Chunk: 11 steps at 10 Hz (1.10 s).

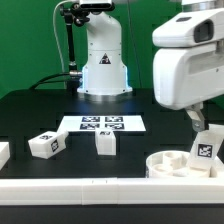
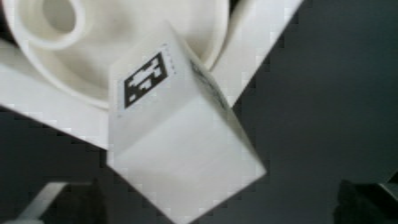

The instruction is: Assemble stool

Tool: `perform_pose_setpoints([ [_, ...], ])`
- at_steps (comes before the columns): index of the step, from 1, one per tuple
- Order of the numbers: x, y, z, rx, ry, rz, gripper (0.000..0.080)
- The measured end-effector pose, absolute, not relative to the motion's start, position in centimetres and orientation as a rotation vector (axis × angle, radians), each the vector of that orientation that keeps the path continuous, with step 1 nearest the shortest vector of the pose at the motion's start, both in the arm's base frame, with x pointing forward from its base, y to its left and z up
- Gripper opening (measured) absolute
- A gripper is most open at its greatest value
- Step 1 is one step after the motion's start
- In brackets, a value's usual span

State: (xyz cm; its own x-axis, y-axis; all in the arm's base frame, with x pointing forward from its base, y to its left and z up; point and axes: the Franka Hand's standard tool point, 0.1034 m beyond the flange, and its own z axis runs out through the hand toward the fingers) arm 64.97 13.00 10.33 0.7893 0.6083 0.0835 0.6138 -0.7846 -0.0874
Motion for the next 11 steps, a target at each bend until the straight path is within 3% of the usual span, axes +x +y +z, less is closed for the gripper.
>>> perform_pose_setpoints([
  [5, 65.4, 12.1, 9.7, -2.710, -1.444, -0.165, 0.0649],
  [9, 65.3, 10.8, 8.6, -2.719, -1.420, -0.146, 0.0649],
  [11, 65.2, 10.7, 8.5, -2.722, -1.412, -0.142, 0.0397],
])
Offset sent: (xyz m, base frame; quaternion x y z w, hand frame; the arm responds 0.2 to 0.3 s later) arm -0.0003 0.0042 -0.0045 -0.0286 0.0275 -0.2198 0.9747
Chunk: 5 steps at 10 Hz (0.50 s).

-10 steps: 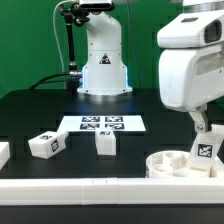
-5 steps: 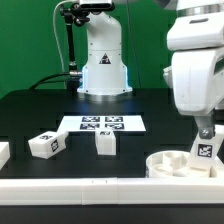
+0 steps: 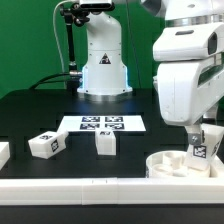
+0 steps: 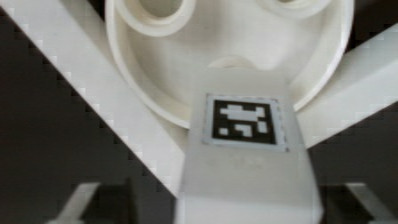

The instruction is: Assemble stool

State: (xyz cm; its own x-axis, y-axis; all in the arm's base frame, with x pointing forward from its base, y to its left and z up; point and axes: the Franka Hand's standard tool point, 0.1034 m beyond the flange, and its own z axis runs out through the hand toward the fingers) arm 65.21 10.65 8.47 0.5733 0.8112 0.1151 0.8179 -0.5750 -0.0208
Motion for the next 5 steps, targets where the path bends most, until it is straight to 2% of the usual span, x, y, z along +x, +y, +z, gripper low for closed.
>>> perform_pose_setpoints([
  [1, 65.22, 10.63, 8.47, -2.723, -1.411, -0.142, 0.0397],
  [2, 65.22, 10.62, 8.47, -2.723, -1.411, -0.142, 0.0337],
  [5, 65.23, 10.59, 8.48, -2.742, -1.371, -0.141, 0.0337],
])
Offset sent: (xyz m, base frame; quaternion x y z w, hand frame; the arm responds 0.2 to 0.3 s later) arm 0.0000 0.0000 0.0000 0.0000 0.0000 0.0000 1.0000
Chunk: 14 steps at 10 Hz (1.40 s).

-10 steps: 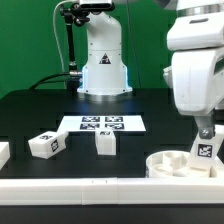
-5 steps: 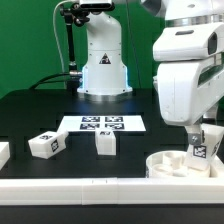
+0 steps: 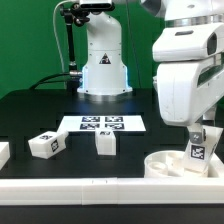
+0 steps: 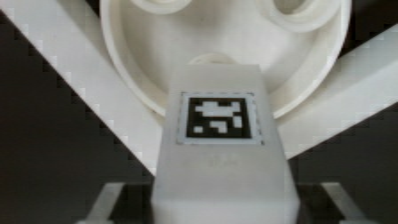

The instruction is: Assemble stool

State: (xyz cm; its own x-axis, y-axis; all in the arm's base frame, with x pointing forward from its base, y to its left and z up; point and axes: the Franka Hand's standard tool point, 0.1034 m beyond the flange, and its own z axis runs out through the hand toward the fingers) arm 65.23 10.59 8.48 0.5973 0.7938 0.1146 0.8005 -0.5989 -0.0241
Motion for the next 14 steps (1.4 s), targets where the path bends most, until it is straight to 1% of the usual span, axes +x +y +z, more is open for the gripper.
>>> perform_pose_setpoints([
  [1, 65.18, 10.49, 8.46, -2.758, -1.322, -0.135, 0.0337],
  [3, 65.19, 9.89, 8.48, -2.859, -0.989, -0.120, 0.0337],
  [10, 65.46, 9.73, 8.56, -2.988, -0.211, -0.090, 0.0338],
  [14, 65.57, 9.83, 8.51, -2.967, 0.378, -0.089, 0.0338],
])
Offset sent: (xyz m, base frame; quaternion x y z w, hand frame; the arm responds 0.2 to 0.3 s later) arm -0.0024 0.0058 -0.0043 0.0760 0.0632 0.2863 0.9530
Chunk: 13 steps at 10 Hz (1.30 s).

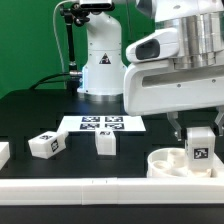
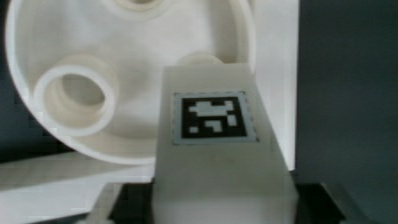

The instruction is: Assemble stool

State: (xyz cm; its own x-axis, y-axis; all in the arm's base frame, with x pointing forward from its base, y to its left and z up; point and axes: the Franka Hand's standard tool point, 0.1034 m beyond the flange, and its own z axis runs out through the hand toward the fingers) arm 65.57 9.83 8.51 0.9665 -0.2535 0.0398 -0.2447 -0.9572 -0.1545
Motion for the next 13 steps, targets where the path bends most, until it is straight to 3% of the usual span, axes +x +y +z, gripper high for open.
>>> perform_pose_setpoints([
  [13, 64.73, 9.43, 8.30, -2.359, 1.790, 0.078, 0.0340],
])
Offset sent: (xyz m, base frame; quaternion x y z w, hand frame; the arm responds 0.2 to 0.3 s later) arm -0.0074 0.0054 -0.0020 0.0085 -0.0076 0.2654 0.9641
